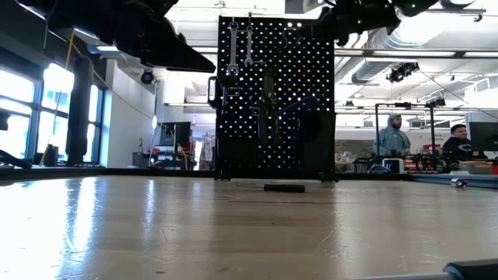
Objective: Hang tools onto peg board
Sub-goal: Hang the binder clip on the pegboard
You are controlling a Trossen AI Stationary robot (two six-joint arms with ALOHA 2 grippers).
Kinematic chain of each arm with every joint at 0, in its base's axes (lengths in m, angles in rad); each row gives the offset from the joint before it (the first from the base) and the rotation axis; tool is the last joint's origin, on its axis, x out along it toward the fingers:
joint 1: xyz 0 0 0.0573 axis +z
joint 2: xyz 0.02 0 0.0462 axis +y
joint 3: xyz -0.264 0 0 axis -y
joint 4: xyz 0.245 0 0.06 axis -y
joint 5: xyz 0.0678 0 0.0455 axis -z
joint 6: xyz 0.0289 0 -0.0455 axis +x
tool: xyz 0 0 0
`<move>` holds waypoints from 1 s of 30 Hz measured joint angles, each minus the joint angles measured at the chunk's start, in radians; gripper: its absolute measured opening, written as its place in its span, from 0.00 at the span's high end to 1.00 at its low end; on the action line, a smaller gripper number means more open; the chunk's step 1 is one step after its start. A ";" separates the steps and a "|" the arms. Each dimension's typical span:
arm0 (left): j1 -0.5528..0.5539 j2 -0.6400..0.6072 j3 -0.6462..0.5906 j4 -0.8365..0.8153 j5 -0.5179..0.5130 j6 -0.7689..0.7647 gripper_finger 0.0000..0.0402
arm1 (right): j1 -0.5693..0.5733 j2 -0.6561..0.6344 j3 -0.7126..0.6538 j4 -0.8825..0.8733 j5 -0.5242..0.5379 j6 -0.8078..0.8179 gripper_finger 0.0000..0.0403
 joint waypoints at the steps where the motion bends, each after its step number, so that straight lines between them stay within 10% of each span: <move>1: 0.000 0.000 0.000 0.000 0.000 0.000 0.54 | -0.004 0.000 0.000 0.008 -0.015 0.000 1.00; 30: 0.026 0.000 0.000 -0.002 0.024 0.010 0.54 | -0.030 -0.003 0.195 -0.266 0.011 0.070 1.00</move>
